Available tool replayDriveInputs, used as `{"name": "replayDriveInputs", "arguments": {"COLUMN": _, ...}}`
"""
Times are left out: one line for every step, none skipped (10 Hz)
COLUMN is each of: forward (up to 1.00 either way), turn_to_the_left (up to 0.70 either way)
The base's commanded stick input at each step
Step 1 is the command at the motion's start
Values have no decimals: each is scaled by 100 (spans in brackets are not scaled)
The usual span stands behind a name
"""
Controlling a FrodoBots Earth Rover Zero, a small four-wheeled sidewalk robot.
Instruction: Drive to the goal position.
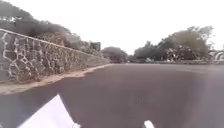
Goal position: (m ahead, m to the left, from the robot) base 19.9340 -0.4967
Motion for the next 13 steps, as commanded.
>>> {"name": "replayDriveInputs", "arguments": {"forward": 50, "turn_to_the_left": -50}}
{"name": "replayDriveInputs", "arguments": {"forward": 50, "turn_to_the_left": -50}}
{"name": "replayDriveInputs", "arguments": {"forward": 50, "turn_to_the_left": -50}}
{"name": "replayDriveInputs", "arguments": {"forward": 50, "turn_to_the_left": -50}}
{"name": "replayDriveInputs", "arguments": {"forward": 50, "turn_to_the_left": -50}}
{"name": "replayDriveInputs", "arguments": {"forward": 50, "turn_to_the_left": 0}}
{"name": "replayDriveInputs", "arguments": {"forward": 50, "turn_to_the_left": 0}}
{"name": "replayDriveInputs", "arguments": {"forward": 50, "turn_to_the_left": 0}}
{"name": "replayDriveInputs", "arguments": {"forward": 50, "turn_to_the_left": 0}}
{"name": "replayDriveInputs", "arguments": {"forward": 50, "turn_to_the_left": 0}}
{"name": "replayDriveInputs", "arguments": {"forward": 50, "turn_to_the_left": 0}}
{"name": "replayDriveInputs", "arguments": {"forward": 50, "turn_to_the_left": 0}}
{"name": "replayDriveInputs", "arguments": {"forward": 50, "turn_to_the_left": 0}}
